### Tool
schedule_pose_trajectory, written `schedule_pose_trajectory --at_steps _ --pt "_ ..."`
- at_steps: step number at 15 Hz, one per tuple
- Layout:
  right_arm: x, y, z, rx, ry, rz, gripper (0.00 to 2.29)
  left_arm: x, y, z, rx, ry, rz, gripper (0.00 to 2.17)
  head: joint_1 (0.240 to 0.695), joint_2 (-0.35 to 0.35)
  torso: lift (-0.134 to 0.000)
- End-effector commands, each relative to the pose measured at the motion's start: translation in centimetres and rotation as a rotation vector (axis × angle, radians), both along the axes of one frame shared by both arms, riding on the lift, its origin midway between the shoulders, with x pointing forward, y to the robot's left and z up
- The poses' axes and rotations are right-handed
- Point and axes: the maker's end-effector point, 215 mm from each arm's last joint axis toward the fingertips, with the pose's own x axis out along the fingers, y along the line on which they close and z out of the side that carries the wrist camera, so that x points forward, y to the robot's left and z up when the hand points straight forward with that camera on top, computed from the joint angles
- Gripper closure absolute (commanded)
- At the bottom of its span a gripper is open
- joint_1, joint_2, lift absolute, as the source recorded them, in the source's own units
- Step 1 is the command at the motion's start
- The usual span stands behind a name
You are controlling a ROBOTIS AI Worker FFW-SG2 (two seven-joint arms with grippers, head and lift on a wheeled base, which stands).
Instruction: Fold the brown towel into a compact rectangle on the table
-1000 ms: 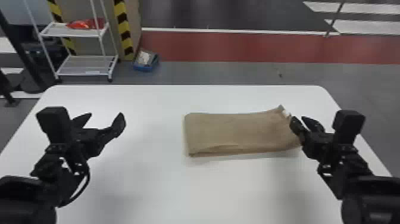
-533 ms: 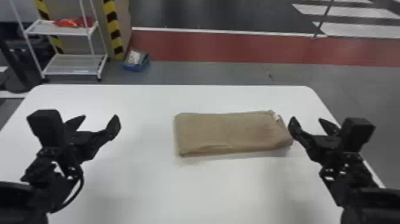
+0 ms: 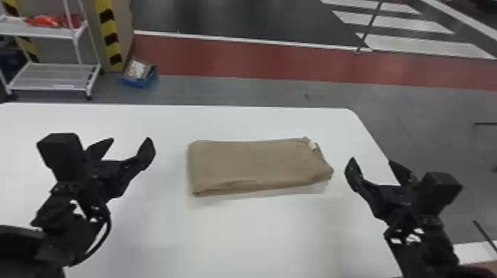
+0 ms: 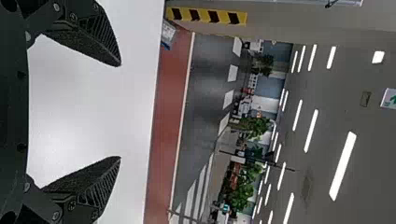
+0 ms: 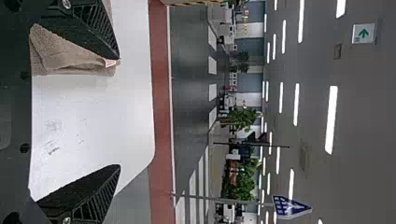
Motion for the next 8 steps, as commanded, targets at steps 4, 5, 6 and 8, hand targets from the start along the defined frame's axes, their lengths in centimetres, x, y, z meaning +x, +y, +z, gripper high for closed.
schedule_pose_trajectory --at_steps 4,5,6,8 --pt "-1.6 -0.6 -0.6 0.002 -0.003 -0.002 0.05 -0.7 -6.7 -2.2 -0.013 0.058 -0.089 0.28 0.695 -0.276 -0.123" --pt "-1.7 -0.3 -0.7 0.005 -0.001 0.005 0.05 -1.1 -8.4 -2.8 -0.005 0.076 -0.118 0.28 0.695 -0.286 -0.123" --pt "-1.9 -0.1 -0.5 0.005 -0.011 0.011 0.05 -1.3 -9.8 -3.4 0.017 0.083 -0.142 0.28 0.695 -0.299 -0.123" --pt "-2.2 0.6 -0.3 0.009 -0.033 0.021 0.06 -1.7 -11.6 -5.1 0.055 0.111 -0.161 0.28 0.695 -0.325 -0.123"
